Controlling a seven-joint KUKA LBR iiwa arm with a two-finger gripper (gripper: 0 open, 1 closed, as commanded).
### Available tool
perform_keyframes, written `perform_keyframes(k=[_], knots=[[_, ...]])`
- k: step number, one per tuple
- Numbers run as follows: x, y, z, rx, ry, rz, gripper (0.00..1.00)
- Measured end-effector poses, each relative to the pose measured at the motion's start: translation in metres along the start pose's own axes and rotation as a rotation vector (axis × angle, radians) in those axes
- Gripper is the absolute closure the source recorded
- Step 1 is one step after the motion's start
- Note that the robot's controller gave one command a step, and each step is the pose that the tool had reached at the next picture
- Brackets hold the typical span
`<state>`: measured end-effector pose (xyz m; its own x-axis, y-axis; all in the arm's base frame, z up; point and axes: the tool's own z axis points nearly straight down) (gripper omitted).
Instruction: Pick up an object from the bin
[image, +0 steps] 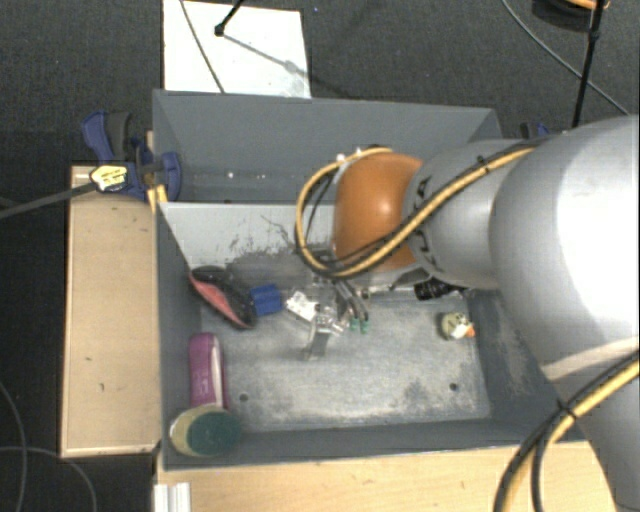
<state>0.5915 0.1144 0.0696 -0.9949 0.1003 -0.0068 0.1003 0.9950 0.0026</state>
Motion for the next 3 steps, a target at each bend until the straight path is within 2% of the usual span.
perform_keyframes(k=[1, 2, 3], knots=[[0.005, -0.003, -0.032, 0.000, 0.000, 0.081, 0.00], [0.001, -0.007, -0.031, 0.000, -0.001, 0.177, 0.00], [0.002, -0.013, 0.000, 0.004, 0.007, 0.358, 0.00]])
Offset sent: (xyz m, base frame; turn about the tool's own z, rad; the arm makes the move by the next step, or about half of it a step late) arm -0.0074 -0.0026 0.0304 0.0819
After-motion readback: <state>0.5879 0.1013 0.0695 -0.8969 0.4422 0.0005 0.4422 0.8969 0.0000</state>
